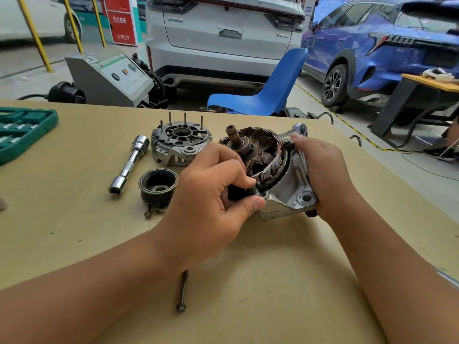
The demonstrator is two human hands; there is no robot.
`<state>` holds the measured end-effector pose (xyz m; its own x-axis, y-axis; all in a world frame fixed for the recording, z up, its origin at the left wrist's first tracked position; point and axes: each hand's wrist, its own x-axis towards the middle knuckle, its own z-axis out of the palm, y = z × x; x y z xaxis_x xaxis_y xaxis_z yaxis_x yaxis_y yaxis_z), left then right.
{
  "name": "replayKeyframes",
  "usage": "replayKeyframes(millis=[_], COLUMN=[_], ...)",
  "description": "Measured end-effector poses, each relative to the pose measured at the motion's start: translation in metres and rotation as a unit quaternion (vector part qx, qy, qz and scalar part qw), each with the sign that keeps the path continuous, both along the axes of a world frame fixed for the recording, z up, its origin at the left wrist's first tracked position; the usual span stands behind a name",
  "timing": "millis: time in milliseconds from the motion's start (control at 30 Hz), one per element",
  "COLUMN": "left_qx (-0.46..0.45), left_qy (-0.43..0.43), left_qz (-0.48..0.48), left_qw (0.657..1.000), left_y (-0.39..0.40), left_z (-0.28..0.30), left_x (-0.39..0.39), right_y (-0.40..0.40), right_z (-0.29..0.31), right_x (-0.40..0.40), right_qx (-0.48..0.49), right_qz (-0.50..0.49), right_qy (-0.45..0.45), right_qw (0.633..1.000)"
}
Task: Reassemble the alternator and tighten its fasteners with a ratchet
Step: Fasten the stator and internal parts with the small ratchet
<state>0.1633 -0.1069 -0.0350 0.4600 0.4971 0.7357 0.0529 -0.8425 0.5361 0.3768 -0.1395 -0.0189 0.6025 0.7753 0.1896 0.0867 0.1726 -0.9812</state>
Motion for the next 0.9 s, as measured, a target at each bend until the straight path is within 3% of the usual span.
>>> replayKeyframes(millis=[367, 667, 800, 900], left_qx=[0.012, 0.014, 0.009, -0.004], left_qy=[-0.003, -0.01, -0.02, -0.07], left_qz=[-0.031, -0.015, -0.031, 0.005], left_qw=[0.999, 1.0, 0.999, 0.997], left_y=[0.005, 0.004, 0.008, 0.015], left_z=[-0.002, -0.003, -0.003, 0.002], left_x=[-0.006, -0.004, -0.006, -0.009], right_y=[-0.001, -0.016, -0.045, -0.071], right_z=[0.002, 0.02, 0.049, 0.075], right_x=[-0.001, -0.001, -0.012, -0.022], right_qx=[-0.016, 0.029, 0.075, 0.046], right_qz=[-0.051, -0.162, -0.106, -0.004], right_qy=[-0.04, -0.211, -0.195, -0.204], right_qw=[0.998, 0.964, 0.972, 0.978])
